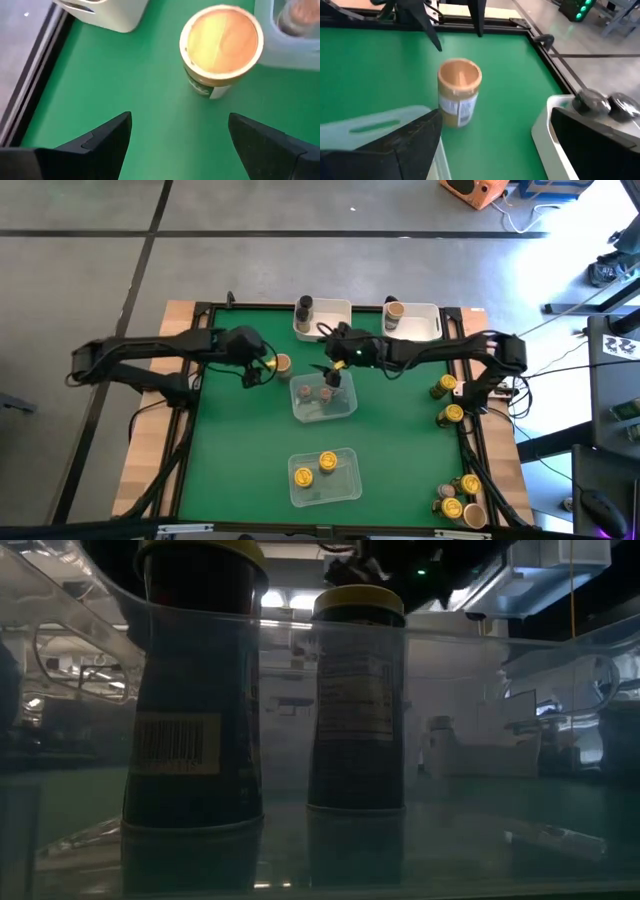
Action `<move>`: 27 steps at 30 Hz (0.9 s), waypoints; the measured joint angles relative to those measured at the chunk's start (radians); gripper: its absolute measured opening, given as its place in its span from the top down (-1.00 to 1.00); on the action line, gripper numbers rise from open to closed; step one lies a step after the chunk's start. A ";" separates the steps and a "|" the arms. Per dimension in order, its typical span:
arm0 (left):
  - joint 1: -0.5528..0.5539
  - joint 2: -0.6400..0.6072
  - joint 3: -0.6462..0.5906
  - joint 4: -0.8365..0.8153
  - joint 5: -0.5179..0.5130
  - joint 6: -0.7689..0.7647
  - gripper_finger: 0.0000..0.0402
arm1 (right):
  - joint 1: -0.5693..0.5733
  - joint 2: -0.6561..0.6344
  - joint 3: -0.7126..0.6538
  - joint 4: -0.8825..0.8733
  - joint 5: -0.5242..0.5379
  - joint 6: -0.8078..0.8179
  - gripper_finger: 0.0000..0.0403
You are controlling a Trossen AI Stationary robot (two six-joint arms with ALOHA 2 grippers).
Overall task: Sort spices by type
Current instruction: Put the center brown seasoning bottle into the top right white bin
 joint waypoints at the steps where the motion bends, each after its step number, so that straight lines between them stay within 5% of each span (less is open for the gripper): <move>1: -0.002 -0.023 -0.025 0.024 0.000 -0.010 -0.56 | 0.000 0.022 0.027 -0.005 -0.003 0.000 -0.85; 15: -0.005 -0.094 -0.356 0.577 -0.003 -0.043 -0.56 | 0.000 0.341 0.384 -0.068 -0.027 0.101 -0.85; 27: -0.005 -0.086 -0.366 0.632 -0.004 -0.064 -0.56 | 0.000 0.440 0.409 -0.013 -0.074 0.186 -0.85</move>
